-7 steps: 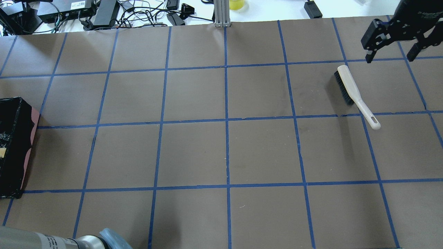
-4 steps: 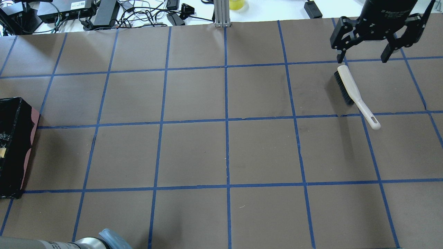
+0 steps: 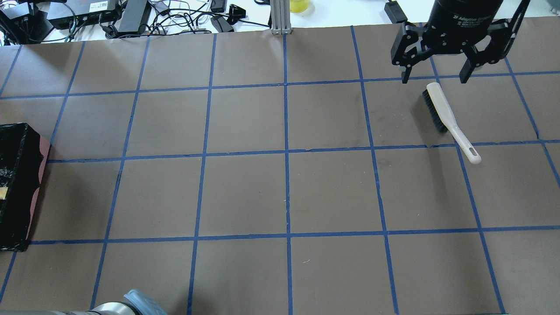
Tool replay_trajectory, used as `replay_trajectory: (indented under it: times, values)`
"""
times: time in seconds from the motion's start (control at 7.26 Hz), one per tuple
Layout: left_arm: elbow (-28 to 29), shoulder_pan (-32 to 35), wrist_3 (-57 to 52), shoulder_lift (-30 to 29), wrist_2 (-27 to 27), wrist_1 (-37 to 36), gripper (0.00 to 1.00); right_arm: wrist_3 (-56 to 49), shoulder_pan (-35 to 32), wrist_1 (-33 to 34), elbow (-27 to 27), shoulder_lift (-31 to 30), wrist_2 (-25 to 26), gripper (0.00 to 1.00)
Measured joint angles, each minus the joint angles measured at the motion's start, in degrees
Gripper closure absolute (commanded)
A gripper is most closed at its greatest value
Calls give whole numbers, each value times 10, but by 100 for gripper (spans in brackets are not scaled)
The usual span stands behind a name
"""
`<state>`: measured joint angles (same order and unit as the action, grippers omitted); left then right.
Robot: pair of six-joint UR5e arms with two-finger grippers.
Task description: Sweep and dump trash into bin
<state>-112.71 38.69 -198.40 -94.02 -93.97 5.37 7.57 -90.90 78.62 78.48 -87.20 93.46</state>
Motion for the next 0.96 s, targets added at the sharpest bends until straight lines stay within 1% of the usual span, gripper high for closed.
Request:
replay_trajectory:
  times: [0.14, 0.28, 0.41, 0.55, 0.69, 0.83, 0.96]
  values:
    - [-8, -1, 0, 7, 1, 0, 100, -2, -5, 16, 0, -7, -12, 0]
    - [-6, -1, 0, 10, 2, 16, 100, -7, -7, 27, 3, -16, -23, 0]
    - [12, -1, 0, 11, 8, 57, 100, -13, -7, 33, 10, -24, -28, 0]
    - [53, 1, 1, 8, 18, 132, 100, -17, -8, 38, 20, -28, -29, 0]
    - [115, 2, 17, 0, 25, 235, 100, -20, -8, 43, 29, -35, -30, 0]
    - [175, 4, 54, -8, 33, 336, 100, -20, -8, 45, 33, -48, -31, 0]
    - [220, 6, 97, -14, 47, 423, 100, -20, -8, 46, 35, -56, -31, 0]
